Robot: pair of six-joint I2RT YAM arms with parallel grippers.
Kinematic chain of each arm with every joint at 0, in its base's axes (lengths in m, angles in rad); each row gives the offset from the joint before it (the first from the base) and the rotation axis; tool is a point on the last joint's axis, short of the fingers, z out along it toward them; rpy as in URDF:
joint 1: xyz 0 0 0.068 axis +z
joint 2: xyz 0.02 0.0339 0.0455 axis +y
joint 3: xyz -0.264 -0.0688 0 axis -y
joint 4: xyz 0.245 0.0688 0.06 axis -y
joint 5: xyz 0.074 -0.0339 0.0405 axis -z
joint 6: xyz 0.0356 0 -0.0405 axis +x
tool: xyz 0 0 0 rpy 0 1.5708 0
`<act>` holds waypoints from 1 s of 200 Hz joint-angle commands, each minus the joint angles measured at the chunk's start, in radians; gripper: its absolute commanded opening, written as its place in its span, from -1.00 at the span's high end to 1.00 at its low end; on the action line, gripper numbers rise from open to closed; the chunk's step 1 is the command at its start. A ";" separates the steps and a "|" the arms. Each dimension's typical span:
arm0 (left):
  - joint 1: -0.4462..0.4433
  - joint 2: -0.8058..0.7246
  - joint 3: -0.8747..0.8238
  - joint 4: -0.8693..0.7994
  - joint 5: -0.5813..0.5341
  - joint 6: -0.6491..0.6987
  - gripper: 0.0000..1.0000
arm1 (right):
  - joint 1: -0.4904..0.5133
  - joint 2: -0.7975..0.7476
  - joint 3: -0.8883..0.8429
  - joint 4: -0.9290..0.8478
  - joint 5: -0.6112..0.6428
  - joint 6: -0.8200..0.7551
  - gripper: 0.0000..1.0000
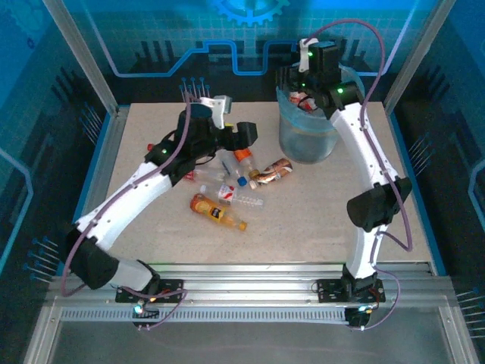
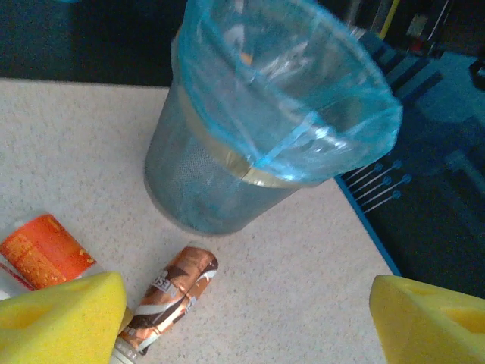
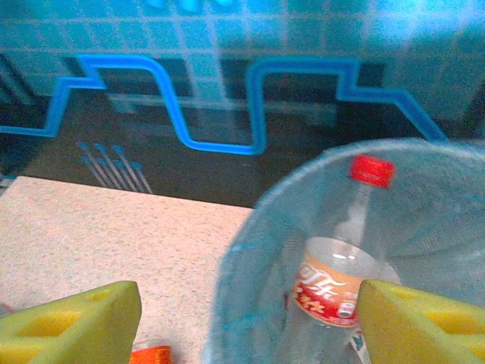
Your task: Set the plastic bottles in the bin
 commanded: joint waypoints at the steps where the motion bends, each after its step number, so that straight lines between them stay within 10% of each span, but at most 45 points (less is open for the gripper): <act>1: 0.012 -0.122 -0.115 -0.063 -0.078 0.058 -0.73 | 0.111 -0.089 -0.021 -0.034 -0.026 -0.145 -0.53; 123: 0.031 -0.670 -0.676 -0.411 -0.327 -0.166 -0.76 | 0.501 -0.199 -0.611 -0.188 -0.283 -0.557 -0.61; 200: 0.034 -0.786 -0.790 -0.547 -0.468 -0.365 -0.80 | 0.664 0.029 -0.500 -0.157 -0.208 -0.269 -0.61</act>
